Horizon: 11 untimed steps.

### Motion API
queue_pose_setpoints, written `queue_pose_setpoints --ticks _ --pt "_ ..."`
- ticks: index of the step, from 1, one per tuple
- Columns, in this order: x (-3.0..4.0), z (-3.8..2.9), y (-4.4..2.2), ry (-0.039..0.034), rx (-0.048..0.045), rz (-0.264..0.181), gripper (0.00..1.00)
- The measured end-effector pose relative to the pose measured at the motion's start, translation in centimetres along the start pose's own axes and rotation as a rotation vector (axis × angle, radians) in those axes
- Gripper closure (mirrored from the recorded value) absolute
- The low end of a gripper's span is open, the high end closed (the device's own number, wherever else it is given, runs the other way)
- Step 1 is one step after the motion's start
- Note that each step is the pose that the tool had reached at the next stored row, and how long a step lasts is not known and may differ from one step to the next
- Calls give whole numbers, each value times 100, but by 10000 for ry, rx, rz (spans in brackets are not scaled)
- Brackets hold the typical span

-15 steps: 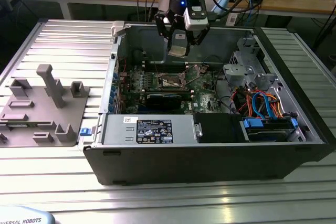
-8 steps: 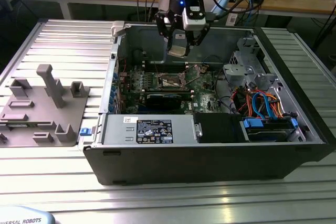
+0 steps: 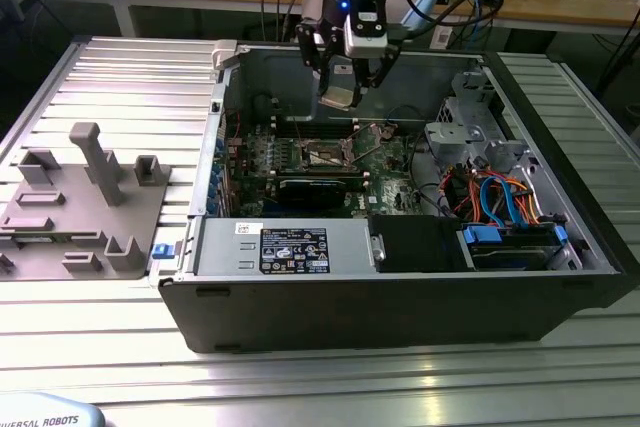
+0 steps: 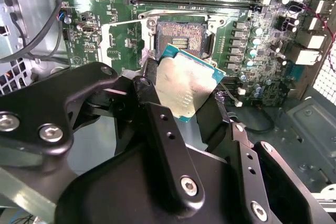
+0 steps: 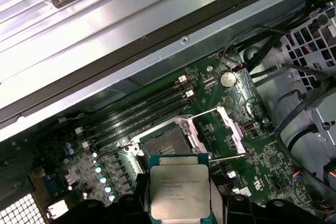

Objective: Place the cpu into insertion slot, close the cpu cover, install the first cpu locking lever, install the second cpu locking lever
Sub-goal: 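Place the cpu into insertion slot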

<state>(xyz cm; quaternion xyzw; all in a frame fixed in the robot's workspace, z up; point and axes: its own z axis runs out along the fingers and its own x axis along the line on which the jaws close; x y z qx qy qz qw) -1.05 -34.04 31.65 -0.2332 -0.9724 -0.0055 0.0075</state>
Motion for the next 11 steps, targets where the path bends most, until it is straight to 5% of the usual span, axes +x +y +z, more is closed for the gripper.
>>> queue_pose_setpoints --ticks 11 --pt "0 2 0 -4 -11 619 45"
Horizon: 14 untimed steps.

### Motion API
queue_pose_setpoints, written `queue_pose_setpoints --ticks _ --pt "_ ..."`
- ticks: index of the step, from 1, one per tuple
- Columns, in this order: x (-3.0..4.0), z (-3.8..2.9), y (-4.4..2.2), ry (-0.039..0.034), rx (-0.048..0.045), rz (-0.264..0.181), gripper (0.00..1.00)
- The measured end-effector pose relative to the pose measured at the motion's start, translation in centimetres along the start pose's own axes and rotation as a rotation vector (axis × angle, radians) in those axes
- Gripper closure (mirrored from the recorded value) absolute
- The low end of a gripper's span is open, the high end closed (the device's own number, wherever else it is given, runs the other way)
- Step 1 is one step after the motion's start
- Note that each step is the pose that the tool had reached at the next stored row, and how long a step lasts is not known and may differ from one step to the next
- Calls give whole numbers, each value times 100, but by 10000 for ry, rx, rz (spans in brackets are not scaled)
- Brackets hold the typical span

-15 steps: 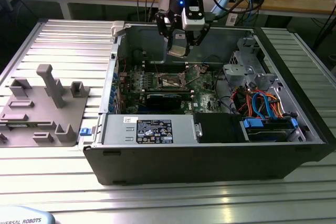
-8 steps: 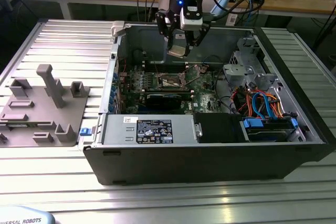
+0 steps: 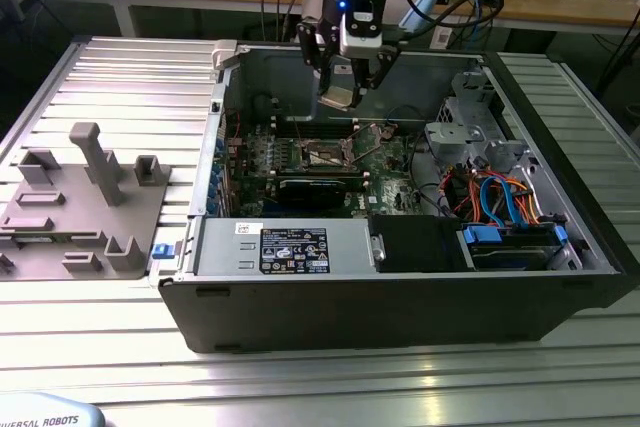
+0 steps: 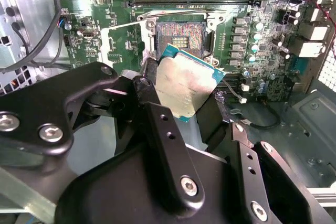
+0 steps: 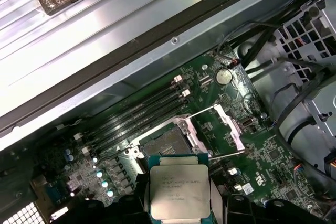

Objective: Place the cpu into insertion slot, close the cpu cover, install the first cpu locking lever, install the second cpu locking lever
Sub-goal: 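Place the cpu into insertion slot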

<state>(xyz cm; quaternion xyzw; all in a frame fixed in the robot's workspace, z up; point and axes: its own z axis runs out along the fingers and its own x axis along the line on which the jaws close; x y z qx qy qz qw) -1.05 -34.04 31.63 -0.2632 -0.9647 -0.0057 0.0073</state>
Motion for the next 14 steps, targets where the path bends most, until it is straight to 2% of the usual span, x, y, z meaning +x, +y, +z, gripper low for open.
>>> queue_pose_setpoints --ticks 5,14 --pt "0 0 0 -2 -5 325 45" --pt "0 2 0 -5 -9 656 45"
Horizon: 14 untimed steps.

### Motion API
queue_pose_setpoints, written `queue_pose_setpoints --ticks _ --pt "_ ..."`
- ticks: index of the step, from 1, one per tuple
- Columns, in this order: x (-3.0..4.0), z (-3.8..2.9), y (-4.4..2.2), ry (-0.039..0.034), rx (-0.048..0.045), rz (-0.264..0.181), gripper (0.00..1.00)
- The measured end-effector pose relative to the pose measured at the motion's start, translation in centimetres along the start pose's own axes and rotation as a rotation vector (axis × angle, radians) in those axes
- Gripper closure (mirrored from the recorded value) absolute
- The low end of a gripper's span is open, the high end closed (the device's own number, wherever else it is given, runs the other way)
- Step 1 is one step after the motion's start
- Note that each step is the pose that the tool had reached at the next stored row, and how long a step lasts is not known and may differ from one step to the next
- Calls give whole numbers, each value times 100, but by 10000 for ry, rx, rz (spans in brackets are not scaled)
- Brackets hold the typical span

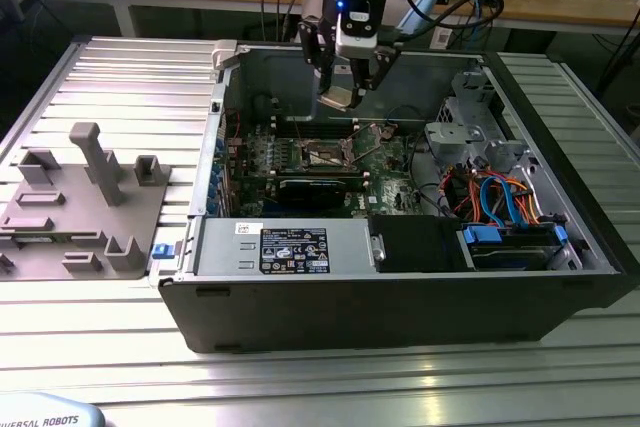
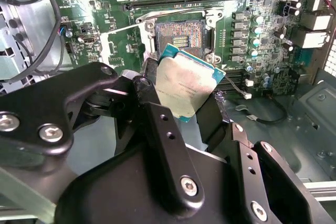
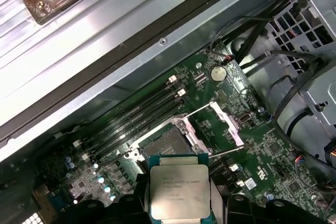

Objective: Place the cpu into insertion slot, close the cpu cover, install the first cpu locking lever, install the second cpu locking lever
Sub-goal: 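Place the cpu into insertion slot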

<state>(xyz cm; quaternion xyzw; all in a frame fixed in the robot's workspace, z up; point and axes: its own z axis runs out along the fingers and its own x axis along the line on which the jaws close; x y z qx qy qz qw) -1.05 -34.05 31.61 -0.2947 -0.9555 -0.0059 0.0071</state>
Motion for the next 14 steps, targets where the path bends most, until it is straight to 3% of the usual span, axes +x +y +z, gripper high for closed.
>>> queue_pose_setpoints --ticks 14 --pt "0 5 0 -4 -11 597 45"
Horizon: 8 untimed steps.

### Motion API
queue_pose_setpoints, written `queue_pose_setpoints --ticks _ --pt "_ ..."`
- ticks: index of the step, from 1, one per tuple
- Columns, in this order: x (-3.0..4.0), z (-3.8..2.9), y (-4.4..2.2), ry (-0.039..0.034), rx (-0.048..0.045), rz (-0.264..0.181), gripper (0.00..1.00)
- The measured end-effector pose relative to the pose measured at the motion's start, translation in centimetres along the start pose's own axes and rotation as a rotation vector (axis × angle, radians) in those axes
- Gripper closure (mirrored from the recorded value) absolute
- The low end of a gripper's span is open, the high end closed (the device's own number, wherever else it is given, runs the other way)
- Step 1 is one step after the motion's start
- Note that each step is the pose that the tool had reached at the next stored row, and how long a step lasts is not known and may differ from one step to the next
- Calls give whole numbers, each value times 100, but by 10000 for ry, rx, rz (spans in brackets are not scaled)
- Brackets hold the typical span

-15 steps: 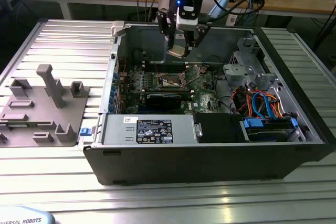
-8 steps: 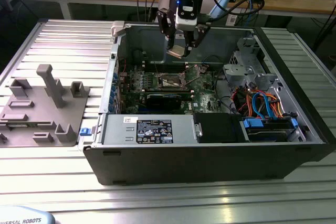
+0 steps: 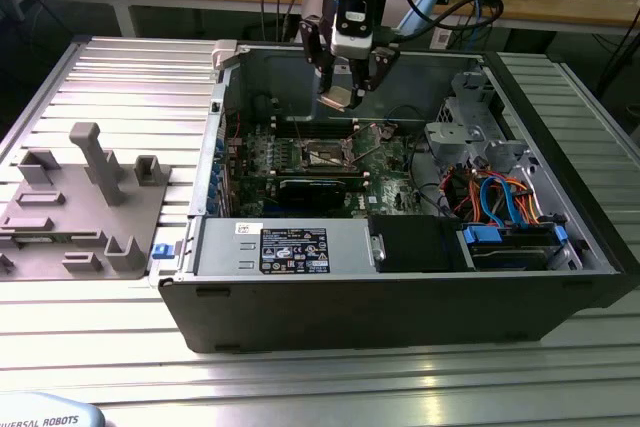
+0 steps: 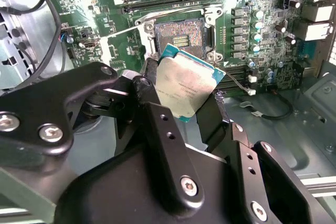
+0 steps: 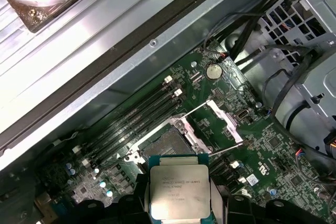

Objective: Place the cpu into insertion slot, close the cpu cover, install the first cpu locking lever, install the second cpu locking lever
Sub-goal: 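Place the cpu into insertion slot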

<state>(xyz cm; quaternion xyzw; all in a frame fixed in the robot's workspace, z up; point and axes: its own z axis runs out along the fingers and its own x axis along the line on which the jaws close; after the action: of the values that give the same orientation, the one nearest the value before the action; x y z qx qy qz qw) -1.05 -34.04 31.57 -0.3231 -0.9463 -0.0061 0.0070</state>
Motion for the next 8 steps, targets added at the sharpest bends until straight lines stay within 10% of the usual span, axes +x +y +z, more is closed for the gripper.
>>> queue_pose_setpoints --ticks 8 --pt "0 5 0 -3 -6 341 45"
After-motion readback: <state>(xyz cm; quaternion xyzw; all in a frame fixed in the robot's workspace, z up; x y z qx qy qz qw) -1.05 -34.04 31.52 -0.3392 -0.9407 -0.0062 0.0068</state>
